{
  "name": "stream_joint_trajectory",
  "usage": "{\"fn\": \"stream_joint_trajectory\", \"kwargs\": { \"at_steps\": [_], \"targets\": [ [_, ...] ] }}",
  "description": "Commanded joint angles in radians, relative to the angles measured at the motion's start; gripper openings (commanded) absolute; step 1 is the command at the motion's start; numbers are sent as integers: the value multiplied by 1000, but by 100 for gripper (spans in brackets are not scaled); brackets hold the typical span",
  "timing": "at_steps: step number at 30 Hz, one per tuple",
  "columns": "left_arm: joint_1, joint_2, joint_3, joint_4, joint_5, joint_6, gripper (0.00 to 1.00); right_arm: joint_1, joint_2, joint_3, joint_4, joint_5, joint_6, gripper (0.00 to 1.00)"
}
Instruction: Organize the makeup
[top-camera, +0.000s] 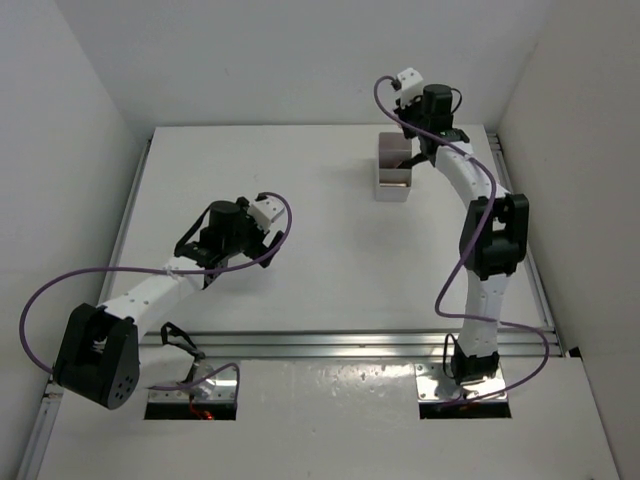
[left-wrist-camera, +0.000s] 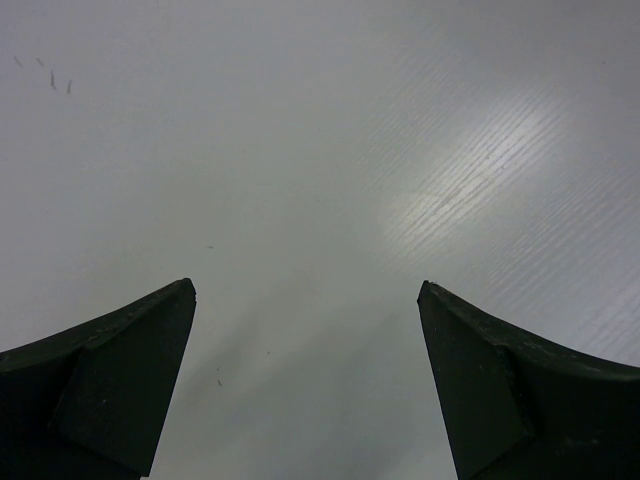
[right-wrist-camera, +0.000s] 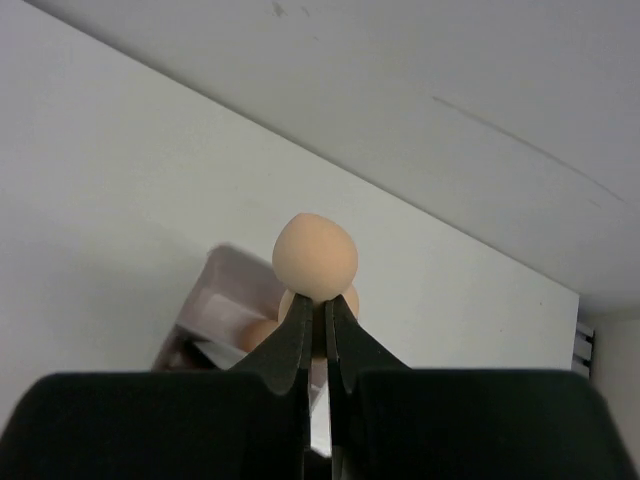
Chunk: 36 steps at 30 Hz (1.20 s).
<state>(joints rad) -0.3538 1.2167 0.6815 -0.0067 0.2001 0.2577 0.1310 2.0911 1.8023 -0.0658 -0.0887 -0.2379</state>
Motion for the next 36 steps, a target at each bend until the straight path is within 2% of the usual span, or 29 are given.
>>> {"fn": "stream_joint_trajectory", "kwargs": {
  "at_steps": [1, 4, 10, 19, 23, 26, 27, 30, 31, 34, 36],
  "targets": [
    [3, 17, 41, -3, -11, 8, 100, 9, 114, 72, 72, 61, -44, 0],
    [3, 26, 50, -3, -11, 8, 100, 2, 173, 157, -6, 81, -34, 0],
    [3, 44, 50, 7, -11, 8, 100, 1, 107, -16, 82, 61, 20, 0],
    [3, 44, 50, 7, -11, 8, 100, -2, 103, -83, 72, 73, 106, 0],
    [3, 44, 41, 7, -11, 8, 100, 1, 69, -182, 139, 72, 135, 0],
    [3, 44, 41, 7, -11, 8, 100, -1, 90, -135, 84, 75, 138, 1],
    [3, 44, 41, 16, -11, 8, 100, -1, 96, -129, 74, 75, 140, 6],
    [3, 44, 41, 16, -11, 8, 100, -1, 83, -123, 86, 75, 141, 29],
    [3, 44, 41, 16, -11, 8, 100, 1, 80, -123, 84, 78, 141, 40],
    [3, 44, 41, 16, -11, 8, 100, -4, 63, -116, 83, 79, 137, 55],
    [3, 44, 41, 16, -11, 8, 100, -1, 49, -121, 83, 79, 137, 58]
  ]
}}
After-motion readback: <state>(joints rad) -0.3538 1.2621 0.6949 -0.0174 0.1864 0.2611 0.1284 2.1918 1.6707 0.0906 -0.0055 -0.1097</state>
